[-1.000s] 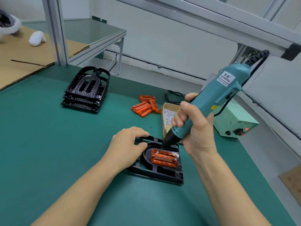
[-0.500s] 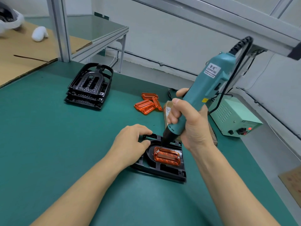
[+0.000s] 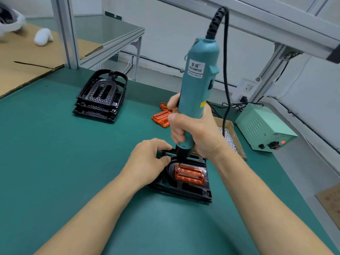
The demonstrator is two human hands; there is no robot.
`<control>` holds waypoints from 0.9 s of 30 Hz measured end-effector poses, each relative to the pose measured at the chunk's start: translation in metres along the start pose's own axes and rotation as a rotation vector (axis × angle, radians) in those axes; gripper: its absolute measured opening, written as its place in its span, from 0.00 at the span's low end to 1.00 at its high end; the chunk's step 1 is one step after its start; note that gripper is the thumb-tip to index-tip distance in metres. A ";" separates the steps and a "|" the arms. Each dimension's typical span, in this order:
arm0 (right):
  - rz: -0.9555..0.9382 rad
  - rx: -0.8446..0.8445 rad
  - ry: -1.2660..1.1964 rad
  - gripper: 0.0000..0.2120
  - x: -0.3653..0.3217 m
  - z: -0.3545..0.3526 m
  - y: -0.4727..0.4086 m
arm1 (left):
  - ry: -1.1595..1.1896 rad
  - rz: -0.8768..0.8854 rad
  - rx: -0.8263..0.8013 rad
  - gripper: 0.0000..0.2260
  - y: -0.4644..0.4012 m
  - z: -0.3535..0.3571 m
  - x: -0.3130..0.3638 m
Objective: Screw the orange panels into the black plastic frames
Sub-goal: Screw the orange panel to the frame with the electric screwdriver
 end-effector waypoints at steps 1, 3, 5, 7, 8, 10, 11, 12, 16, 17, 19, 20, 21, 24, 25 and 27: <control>0.001 0.001 0.000 0.09 0.000 0.000 -0.001 | 0.004 -0.002 -0.002 0.12 0.000 0.000 0.000; 0.006 0.031 0.004 0.08 0.001 0.000 -0.002 | 0.012 -0.001 -0.008 0.12 0.001 0.000 0.001; 0.019 0.090 0.003 0.08 0.003 0.000 -0.003 | 0.017 -0.001 -0.003 0.12 0.001 -0.001 0.002; 0.046 0.147 0.019 0.08 0.004 0.002 -0.004 | 0.026 -0.004 -0.003 0.12 0.002 -0.001 0.003; 0.059 0.171 0.040 0.08 0.005 0.003 -0.005 | 0.024 0.000 -0.010 0.12 0.002 -0.001 0.004; 0.063 0.207 0.083 0.08 0.005 0.004 -0.005 | 0.013 0.010 -0.020 0.12 0.002 0.000 0.005; 0.050 0.217 0.091 0.08 0.005 0.005 -0.003 | 0.012 0.012 -0.017 0.12 0.002 0.000 0.005; 0.026 0.222 0.086 0.08 0.004 0.005 0.000 | 0.013 0.012 -0.009 0.12 0.002 0.000 0.004; -0.105 0.258 -0.009 0.10 0.000 -0.001 0.021 | 0.004 0.018 -0.002 0.14 0.001 0.002 0.003; -0.126 0.264 -0.036 0.10 -0.001 -0.003 0.025 | -0.003 0.021 -0.002 0.14 0.001 0.002 0.003; -0.134 0.268 -0.069 0.09 -0.002 -0.006 0.030 | -0.026 0.027 0.003 0.14 0.001 0.003 0.003; -0.127 0.267 -0.075 0.10 -0.002 -0.007 0.031 | -0.034 0.030 0.005 0.14 0.001 0.004 0.003; -0.121 0.260 -0.073 0.10 -0.002 -0.007 0.031 | -0.039 0.032 0.007 0.14 0.001 0.004 0.003; -0.121 0.209 -0.040 0.11 0.000 -0.005 0.027 | -0.045 0.039 0.017 0.14 0.002 0.004 0.003; -0.120 0.195 -0.036 0.11 0.001 -0.005 0.026 | -0.048 0.041 0.021 0.14 0.002 0.004 0.003; -0.123 0.177 -0.054 0.11 0.003 -0.003 0.024 | -0.051 0.046 0.028 0.14 0.002 0.005 0.003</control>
Point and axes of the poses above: each hand's wrist, its own y-axis away from the middle knuckle, its own z-axis out of the palm, x = y × z, the point moved 2 cm from there along -y, towards the middle knuckle, and after that the axes turned 12 degrees about -x, right-handed, at the moved point
